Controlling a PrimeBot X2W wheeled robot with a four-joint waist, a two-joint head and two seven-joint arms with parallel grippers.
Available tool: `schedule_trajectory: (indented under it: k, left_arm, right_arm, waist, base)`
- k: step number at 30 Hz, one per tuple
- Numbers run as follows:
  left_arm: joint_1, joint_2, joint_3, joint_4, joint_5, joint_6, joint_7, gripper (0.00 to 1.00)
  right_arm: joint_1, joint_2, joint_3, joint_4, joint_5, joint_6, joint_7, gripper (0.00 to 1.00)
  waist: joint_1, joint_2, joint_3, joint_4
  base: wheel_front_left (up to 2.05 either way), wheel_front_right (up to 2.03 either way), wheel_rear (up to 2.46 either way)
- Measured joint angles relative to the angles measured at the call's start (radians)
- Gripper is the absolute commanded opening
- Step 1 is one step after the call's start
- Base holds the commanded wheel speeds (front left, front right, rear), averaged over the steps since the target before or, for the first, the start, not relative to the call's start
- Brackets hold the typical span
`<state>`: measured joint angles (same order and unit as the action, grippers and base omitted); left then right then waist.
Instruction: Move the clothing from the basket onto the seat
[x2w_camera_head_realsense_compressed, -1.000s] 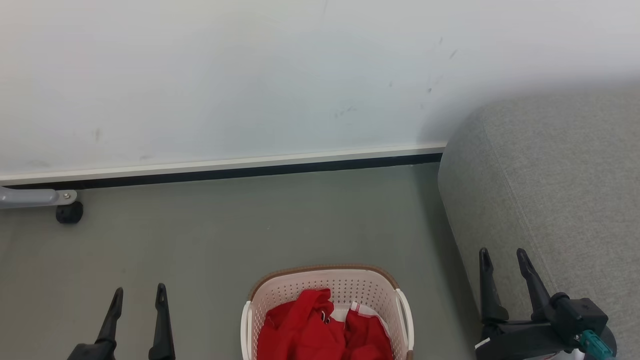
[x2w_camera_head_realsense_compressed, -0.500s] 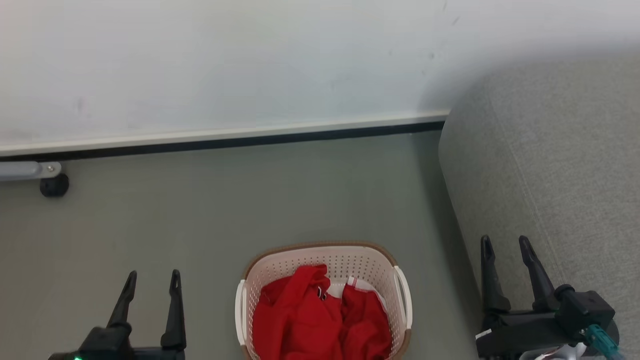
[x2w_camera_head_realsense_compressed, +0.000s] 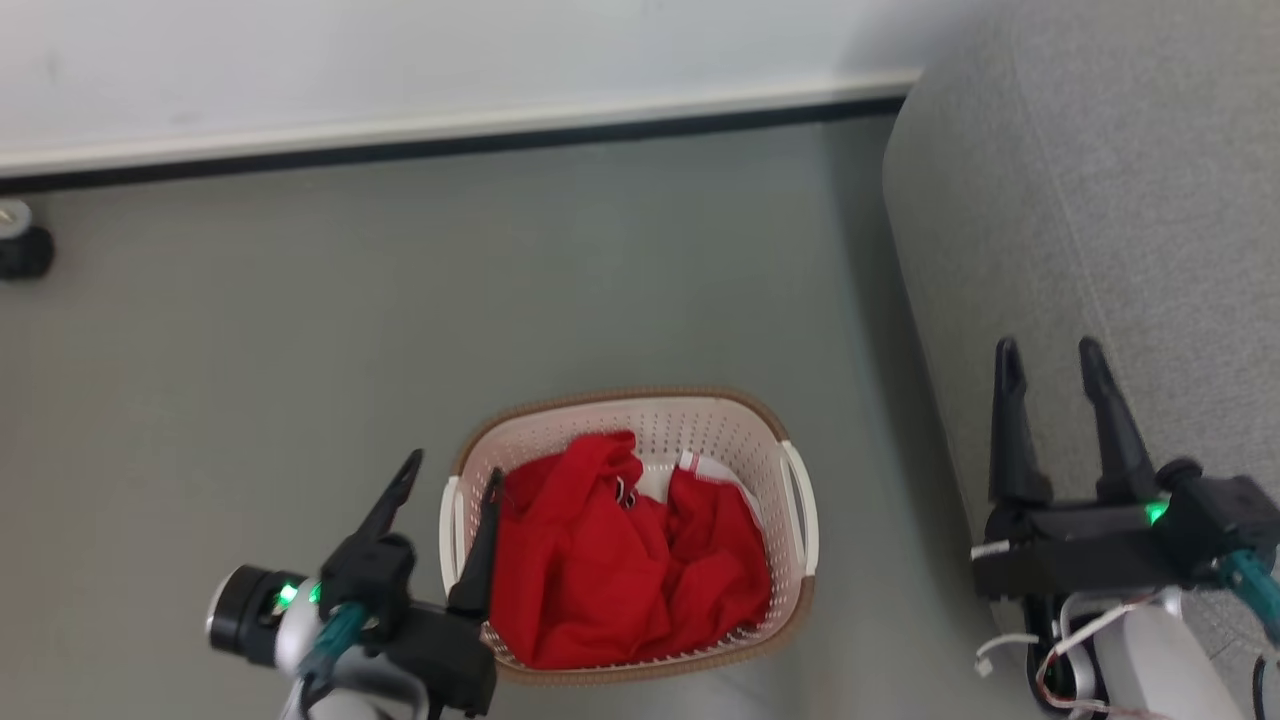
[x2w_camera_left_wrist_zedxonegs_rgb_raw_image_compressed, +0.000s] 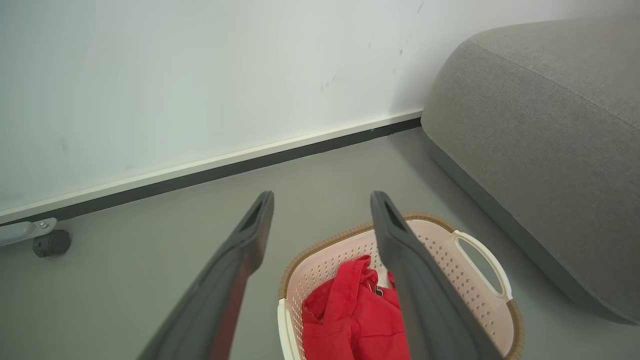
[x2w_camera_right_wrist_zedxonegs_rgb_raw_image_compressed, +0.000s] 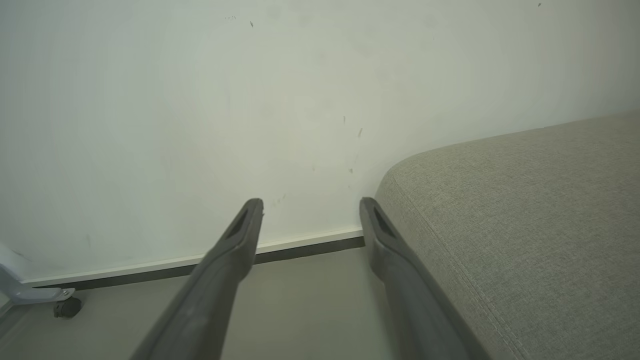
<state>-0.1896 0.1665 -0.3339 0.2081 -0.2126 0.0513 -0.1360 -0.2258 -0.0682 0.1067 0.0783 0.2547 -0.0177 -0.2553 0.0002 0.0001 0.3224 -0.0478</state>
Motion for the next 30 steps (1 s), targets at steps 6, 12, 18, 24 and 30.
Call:
schedule_trajectory:
  k: [6,12,18,24,30]
  left_arm:
    - [-0.079,-0.025,-0.058,0.068,0.040,-0.030,0.040,1.00]
    - [-0.149,-0.055,-0.111,0.133,0.065,-0.053,0.066,1.00]
    - [-0.213,-0.067,-0.155,0.199,0.103,-0.077,0.097,1.00]
    - [-0.302,-0.088,-0.201,0.276,0.130,-0.096,0.121,1.00]
    - [-0.375,-0.098,-0.237,0.338,0.162,-0.106,0.131,1.00]
  right_arm:
    - [-0.075,-0.005,-0.014,-0.012,0.002,0.000,0.000,1.00]
    - [-0.177,-0.009,-0.028,-0.018,0.003,-0.001,0.008,1.00]
    - [-0.245,-0.012,-0.029,-0.033,0.003,-0.001,0.009,1.00]
    - [-0.353,-0.012,-0.032,-0.053,0.003,-0.001,0.009,1.00]
    - [-0.416,-0.012,-0.027,-0.065,0.010,-0.001,0.008,1.00]
  waist:
    - [0.0000,0.0000,0.087,-0.013]
    - [0.0000,0.0000,0.176,-0.027]
    - [0.0000,0.0000,0.250,-0.038]
    - [-0.0001,0.0001,0.356,-0.054]
    - [0.0000,0.0001,0.445,-0.069]
  base:
    - [0.00,0.00,0.00]
    - [0.00,0.00,0.00]
    - [0.00,0.00,0.00]
    - [0.00,0.00,0.00]
    - [0.00,0.00,0.00]
